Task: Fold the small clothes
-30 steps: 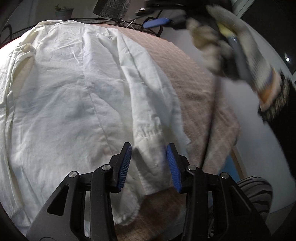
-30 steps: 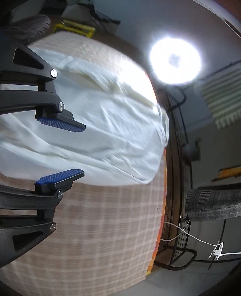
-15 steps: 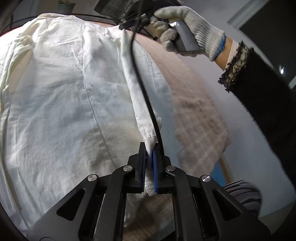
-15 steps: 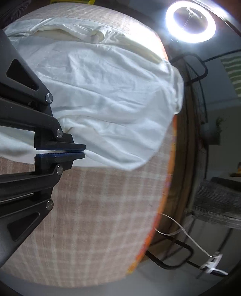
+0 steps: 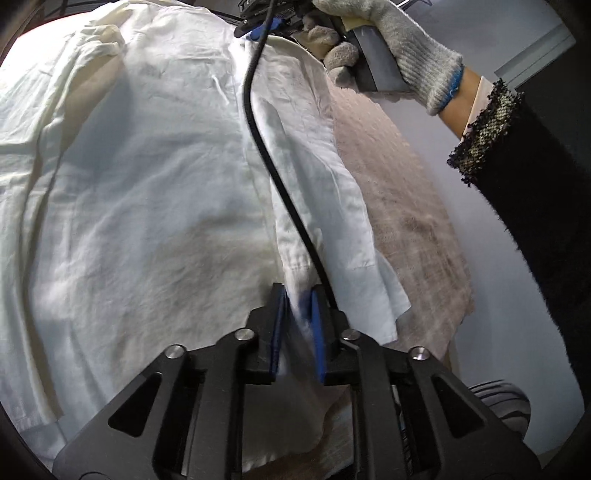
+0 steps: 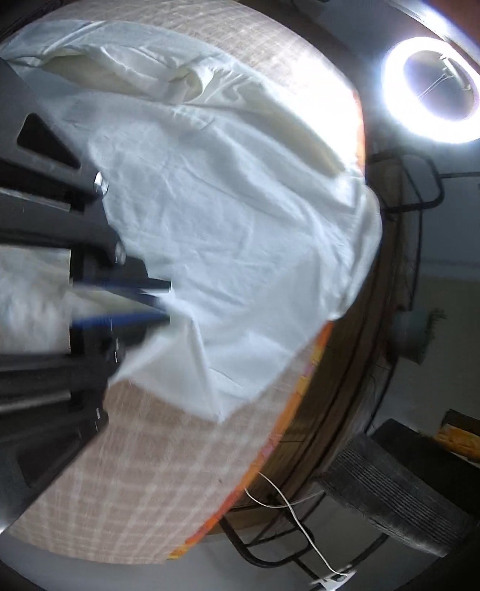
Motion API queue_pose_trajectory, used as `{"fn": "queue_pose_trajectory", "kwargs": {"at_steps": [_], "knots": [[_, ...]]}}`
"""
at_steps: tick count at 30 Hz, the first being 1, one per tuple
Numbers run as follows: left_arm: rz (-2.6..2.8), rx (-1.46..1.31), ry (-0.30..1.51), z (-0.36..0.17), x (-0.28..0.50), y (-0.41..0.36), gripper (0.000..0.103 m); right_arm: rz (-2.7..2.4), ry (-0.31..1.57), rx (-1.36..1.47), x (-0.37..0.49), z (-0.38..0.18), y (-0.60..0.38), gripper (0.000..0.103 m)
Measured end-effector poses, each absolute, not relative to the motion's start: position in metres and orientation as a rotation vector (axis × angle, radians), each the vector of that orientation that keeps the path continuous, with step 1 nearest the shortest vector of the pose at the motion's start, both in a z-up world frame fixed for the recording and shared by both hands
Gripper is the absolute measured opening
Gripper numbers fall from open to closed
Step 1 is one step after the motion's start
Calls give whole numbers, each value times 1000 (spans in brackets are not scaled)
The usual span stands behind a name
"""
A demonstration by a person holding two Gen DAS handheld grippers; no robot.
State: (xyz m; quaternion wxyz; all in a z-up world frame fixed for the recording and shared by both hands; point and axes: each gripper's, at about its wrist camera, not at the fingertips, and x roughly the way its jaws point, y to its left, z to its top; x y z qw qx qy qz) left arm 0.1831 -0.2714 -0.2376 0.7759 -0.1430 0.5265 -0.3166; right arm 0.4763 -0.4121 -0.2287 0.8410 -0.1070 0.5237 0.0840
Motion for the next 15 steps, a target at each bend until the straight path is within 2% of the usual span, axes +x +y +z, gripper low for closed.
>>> {"fn": "queue_pose_trajectory", "kwargs": {"at_steps": [3,7,9,11,15], "knots": [[-689,-277,1107,-228,172,-262,36,248,1057,-89,448,-206,-432,20],[-705,-276,1086,-218,155,-239,36,319,993,81,395,-183,-465,19],[-691,-274,1065,-212,149,-222,36,330,983,121,379,-183,-474,15],[-661,-274,1055,-210,145,-206,36,314,991,177,337,-202,-489,9],[-613,-323,1064,-212,147,-182,36,275,1036,161,321,-231,-484,8]]}}
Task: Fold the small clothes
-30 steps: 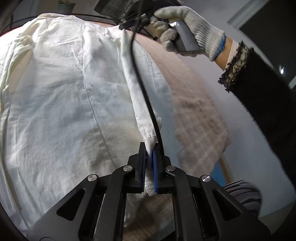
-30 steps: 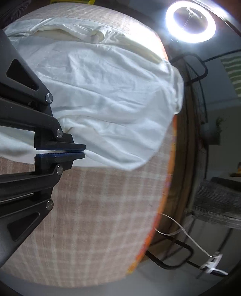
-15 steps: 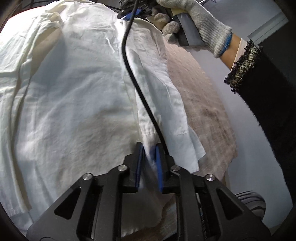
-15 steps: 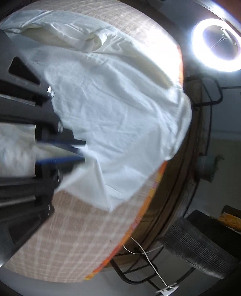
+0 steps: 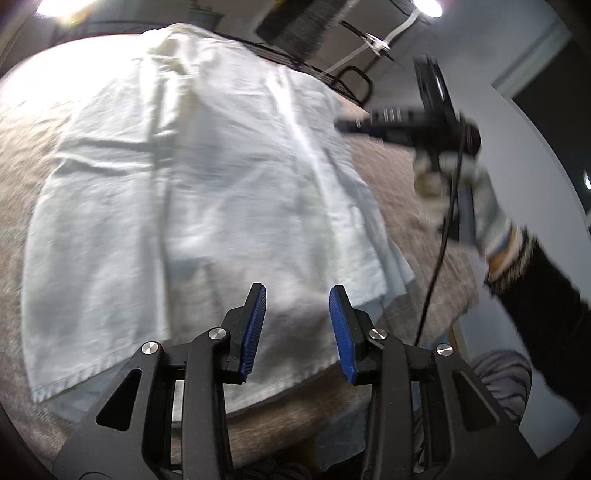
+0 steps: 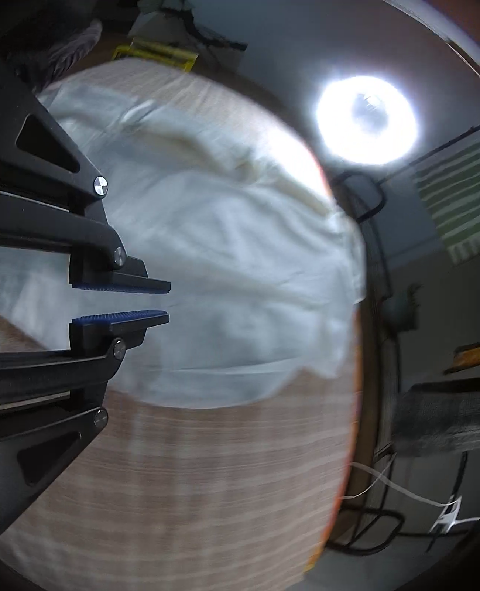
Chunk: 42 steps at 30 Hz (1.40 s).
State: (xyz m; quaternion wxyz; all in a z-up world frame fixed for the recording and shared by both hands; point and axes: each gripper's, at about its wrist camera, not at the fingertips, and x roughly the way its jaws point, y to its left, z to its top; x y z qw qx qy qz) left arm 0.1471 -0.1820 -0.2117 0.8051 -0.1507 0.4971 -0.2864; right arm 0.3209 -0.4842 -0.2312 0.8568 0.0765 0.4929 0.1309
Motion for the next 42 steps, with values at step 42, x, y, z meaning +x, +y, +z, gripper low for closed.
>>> {"fn": "queue_pose_trajectory", "kwargs": {"at_steps": [42], "knots": [[-707,-527,1190,-237,171,-240,0,365,1180,301,159,-256,-487,0]]}}
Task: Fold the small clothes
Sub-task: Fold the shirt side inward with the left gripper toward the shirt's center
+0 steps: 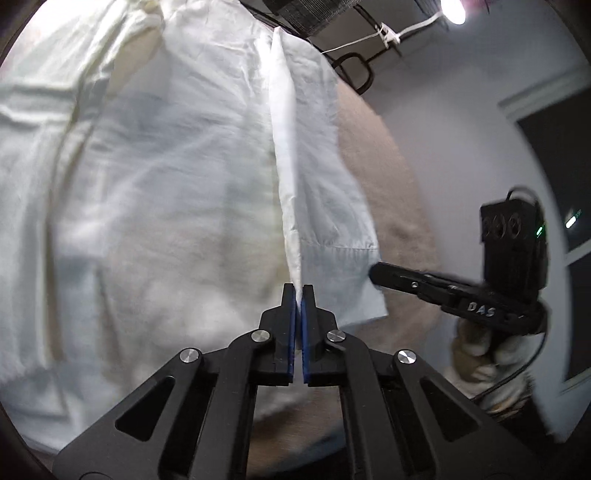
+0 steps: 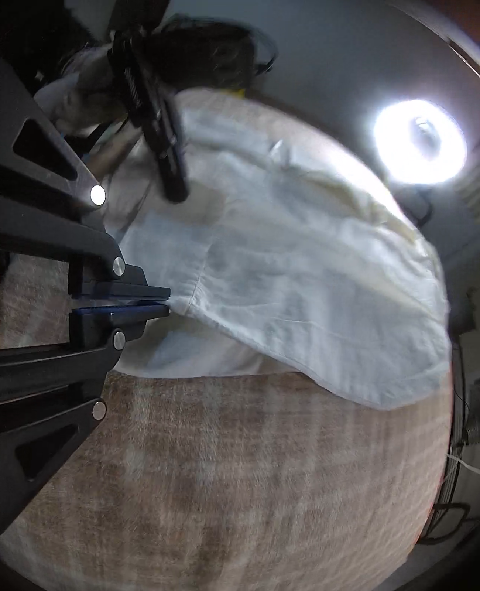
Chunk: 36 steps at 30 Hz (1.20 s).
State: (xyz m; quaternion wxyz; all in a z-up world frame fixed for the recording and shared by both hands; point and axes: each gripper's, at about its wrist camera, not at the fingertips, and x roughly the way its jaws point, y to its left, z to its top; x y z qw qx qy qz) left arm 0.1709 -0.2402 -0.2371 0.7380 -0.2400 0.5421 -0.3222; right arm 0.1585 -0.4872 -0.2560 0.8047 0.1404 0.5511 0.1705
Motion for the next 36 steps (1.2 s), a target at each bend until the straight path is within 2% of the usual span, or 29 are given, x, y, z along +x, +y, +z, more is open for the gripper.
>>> {"fn": "queue_pose_trajectory", "kwargs": {"at_steps": [2,6,8,12,14,15,17,25,36], "knots": [[-740,-579,1198,-236,168,-243,0,361,1150,293,150,-245,-495,0],[-700,-448,1212,-244,165,-260,0,340,1166,301,149,-247,-502,0],[-672,-402,1211,-249,162,-266,0,297,1215,231,154,-263,-493,0],[-650,-276,1159,-236,151,-273,0,270,1185,125,146,-256,-481,2],[-625,-221,1128,-225,143,-272,0,250,1162,115,143,-251,-482,12],[-614,-201,1105,-220,138,-270,0,194,1090,93,134,-234,-484,22],[-588,-164,1059,-210,128,-267,0,167,1056,82,129,-226,-485,28],[-617,-121,943,-182,123,-279,0,-37,911,17,103,-189,-493,28],[-729,32,950,-195,129,-361,1,-129,830,45,80,-168,-520,28]]}}
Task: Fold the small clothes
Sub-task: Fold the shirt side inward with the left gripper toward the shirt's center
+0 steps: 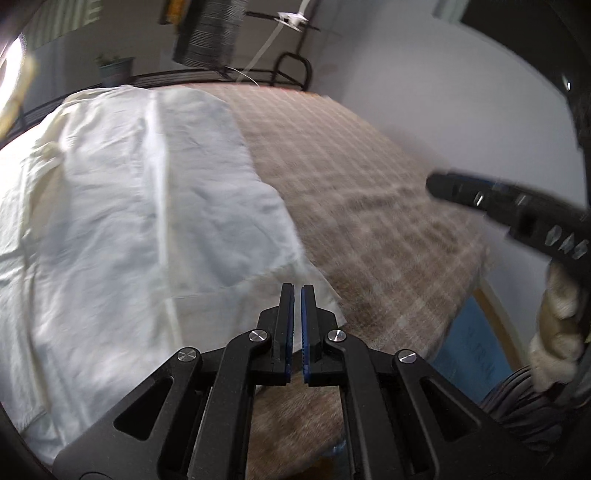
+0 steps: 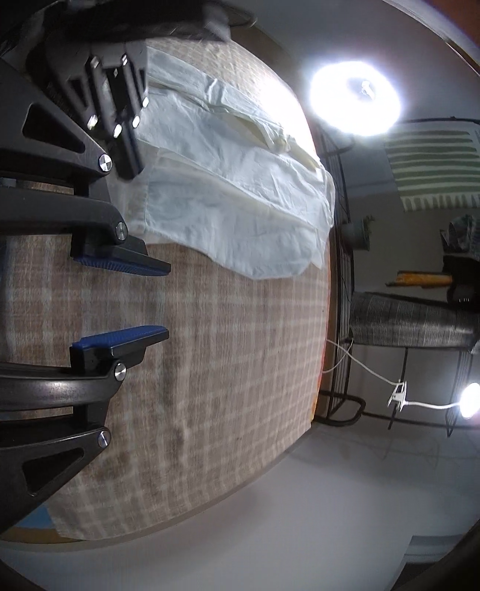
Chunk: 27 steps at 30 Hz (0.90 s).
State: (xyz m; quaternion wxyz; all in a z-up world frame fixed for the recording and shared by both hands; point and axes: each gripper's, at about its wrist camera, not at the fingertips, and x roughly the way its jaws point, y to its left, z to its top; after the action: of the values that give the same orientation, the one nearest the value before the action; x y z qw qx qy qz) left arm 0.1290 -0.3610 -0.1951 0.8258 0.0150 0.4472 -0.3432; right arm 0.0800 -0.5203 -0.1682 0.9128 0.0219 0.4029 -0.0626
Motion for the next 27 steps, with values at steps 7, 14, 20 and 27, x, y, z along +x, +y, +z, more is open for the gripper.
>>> {"fn": "queue_pose_trajectory", "kwargs": {"at_steps": [7,14,20,27], "knots": [[-786,101,971,-211,124,-393,48,-168,819,34,68,-167,-529,28],[-763,197,971,-224,121,-413,48,-182,820,41,64,-168,-535,28],[-733,207,925,-229,122,-411,35,-145,838,144,68,-172,-552,28],[-744,-19,1018,-230,148,-379,5,-101,861,220,78,-181,-560,28]]}}
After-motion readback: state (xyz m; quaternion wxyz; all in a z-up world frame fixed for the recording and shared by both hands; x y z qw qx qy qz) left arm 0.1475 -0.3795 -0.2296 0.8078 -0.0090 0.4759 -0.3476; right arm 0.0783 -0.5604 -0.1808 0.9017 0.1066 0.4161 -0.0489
